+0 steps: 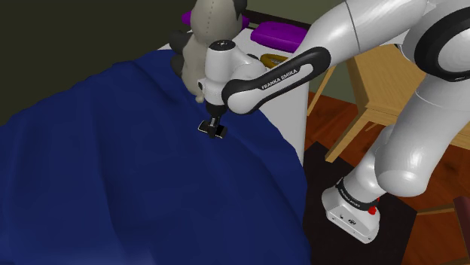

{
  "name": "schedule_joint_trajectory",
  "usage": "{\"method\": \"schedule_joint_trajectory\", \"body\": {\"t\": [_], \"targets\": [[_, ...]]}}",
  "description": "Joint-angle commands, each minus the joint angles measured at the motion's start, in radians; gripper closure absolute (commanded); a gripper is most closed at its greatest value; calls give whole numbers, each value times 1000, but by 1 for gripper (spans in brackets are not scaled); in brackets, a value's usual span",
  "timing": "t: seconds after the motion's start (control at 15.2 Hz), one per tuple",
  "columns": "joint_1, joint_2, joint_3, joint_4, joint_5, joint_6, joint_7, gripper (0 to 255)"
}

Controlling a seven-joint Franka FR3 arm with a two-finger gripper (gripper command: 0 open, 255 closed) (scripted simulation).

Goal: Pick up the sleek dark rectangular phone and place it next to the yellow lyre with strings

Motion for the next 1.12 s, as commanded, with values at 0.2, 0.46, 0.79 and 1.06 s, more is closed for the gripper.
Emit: {"method": "schedule_joint_trajectory", "body": {"t": [0.2, 0.46, 0.79, 1.06], "targets": [[-1, -7, 1, 3, 3, -11, -2, 255], [-3, -38, 4, 22, 17, -59, -14, 255], [-5, -72, 6, 51, 32, -121, -26, 255], [-6, -96, 7, 78, 42, -171, -35, 255]]}}
